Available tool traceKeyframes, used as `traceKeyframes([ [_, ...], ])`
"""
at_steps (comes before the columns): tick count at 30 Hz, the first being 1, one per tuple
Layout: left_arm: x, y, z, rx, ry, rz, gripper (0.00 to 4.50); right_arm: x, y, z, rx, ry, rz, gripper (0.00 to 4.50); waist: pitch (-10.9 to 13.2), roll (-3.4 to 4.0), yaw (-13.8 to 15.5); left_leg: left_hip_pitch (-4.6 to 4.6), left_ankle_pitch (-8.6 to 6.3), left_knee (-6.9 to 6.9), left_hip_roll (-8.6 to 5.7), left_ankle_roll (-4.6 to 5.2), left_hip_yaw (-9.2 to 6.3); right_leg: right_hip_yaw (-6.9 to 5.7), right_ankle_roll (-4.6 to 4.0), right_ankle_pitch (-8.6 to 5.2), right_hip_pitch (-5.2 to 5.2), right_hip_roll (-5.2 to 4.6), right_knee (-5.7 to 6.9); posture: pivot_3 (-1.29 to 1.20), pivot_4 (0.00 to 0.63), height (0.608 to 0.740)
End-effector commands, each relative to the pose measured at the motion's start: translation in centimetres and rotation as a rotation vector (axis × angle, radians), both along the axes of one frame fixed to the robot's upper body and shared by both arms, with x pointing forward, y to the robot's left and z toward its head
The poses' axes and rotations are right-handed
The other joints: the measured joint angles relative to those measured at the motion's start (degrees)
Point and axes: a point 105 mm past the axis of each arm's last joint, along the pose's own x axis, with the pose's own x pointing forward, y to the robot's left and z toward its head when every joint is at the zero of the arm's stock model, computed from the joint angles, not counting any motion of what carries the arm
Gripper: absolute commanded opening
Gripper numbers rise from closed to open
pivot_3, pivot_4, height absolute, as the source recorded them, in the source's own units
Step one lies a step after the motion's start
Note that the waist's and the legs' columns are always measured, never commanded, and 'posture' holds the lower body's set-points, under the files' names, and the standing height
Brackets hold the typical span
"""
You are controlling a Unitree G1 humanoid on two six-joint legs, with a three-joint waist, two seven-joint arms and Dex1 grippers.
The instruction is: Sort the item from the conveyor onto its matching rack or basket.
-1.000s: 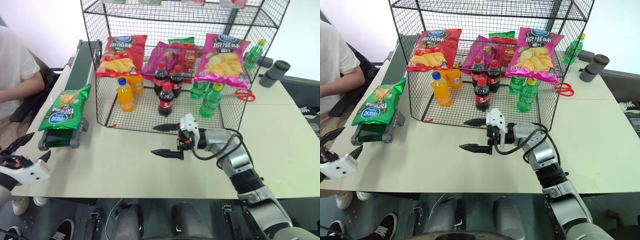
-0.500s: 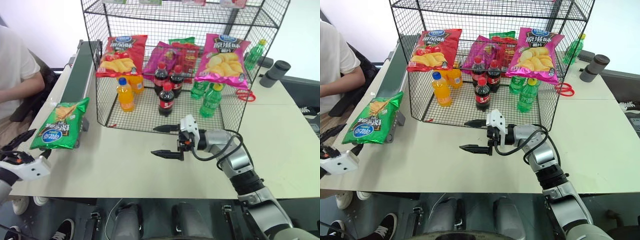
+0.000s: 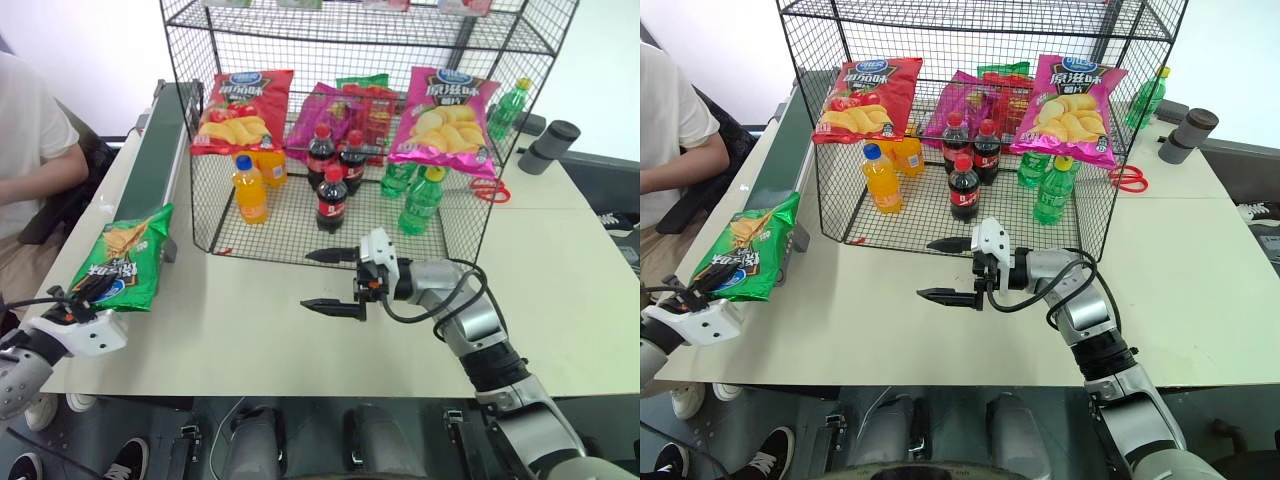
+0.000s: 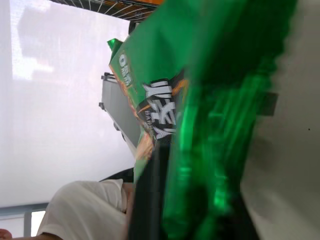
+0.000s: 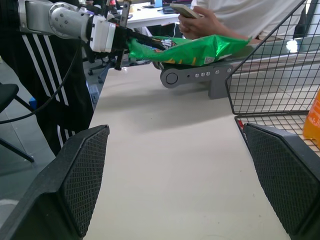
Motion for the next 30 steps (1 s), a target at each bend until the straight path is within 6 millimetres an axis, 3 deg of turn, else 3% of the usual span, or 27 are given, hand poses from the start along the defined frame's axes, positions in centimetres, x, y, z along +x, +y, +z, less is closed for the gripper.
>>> traceKeyframes([
  [1, 0.2, 0.0, 1.2, -0.018, -0.042, 0.003, 0.15, -0.1, 0.1, 1.2, 0.030, -0.042, 0.004, 4.50, 0.00, 0.00, 0.01, 0.00, 0.00, 0.00, 0.00, 0.00, 0.00, 0.00, 0.00, 0.00, 0.00, 0.00, 0.00, 0.00, 0.150, 0.740],
  [3, 0.1, 0.0, 1.6, -0.039, -0.054, 0.005, 0.15, -0.1, 0.0, 1.2, 0.029, -0.042, 0.001, 4.50, 0.00, 0.00, 0.02, 0.00, 0.00, 0.00, 0.00, 0.00, 0.00, 0.00, 0.00, 0.00, 0.00, 0.00, 0.00, 0.00, 0.150, 0.740],
  [10, -0.3, -1.2, 6.2, -0.207, -0.094, -0.063, 0.15, -0.2, -0.6, 0.8, 0.015, -0.043, -0.009, 4.50, 0.00, 0.00, -0.01, 0.00, 0.00, 0.00, 0.10, 0.00, -0.02, 0.01, 0.00, 0.00, 0.01, -0.02, 0.00, 0.00, 0.150, 0.740],
  [13, -0.9, -3.7, 8.2, -0.297, -0.058, -0.207, 0.15, -0.2, -1.1, 0.8, 0.008, -0.042, -0.015, 4.50, 0.00, -0.01, 0.01, 0.00, 0.00, 0.01, 0.06, 0.00, -0.03, 0.00, 0.00, 0.00, 0.02, -0.01, 0.00, 0.00, 0.150, 0.740],
  [19, -3.2, -8.7, 9.0, -0.482, 0.154, -0.491, 0.15, 0.2, -2.4, 0.5, -0.015, -0.042, -0.036, 4.50, 0.02, 0.04, -0.01, 0.01, 0.00, 0.01, 0.06, -0.01, -0.03, 0.03, 0.00, 0.00, 0.03, -0.04, -0.01, 0.00, 0.150, 0.740],
  [22, -4.2, -12.0, 7.4, -0.713, 0.353, -0.604, 0.15, -0.1, -4.2, 0.4, -0.023, 0.008, -0.052, 4.50, 0.03, 0.07, -0.05, 0.02, 0.01, 0.01, 0.01, -0.02, -0.03, 0.05, -0.01, 0.00, 0.04, 0.07, -0.01, 0.00, 0.150, 0.740],
  [24, -4.3, -14.5, 6.8, -0.876, 0.481, -0.666, 0.15, -1.3, -6.1, 0.8, 0.013, 0.153, -0.034, 4.50, 0.05, 0.10, 0.47, 0.01, 0.01, 0.02, -0.02, -0.02, -0.06, 0.05, 0.00, -0.01, 0.07, 0.06, -0.03, 0.00, 0.150, 0.740],
  [30, -2.6, -17.9, 8.3, -1.372, 0.721, -0.798, 0.15, -4.0, -8.9, 1.1, -0.027, 0.302, -0.026, 4.50, 0.05, 0.09, 0.22, 0.09, 0.01, 0.17, -0.05, -0.01, -0.45, 0.04, 0.00, 0.00, 0.27, 0.15, -0.01, 0.00, 0.150, 0.740],
])
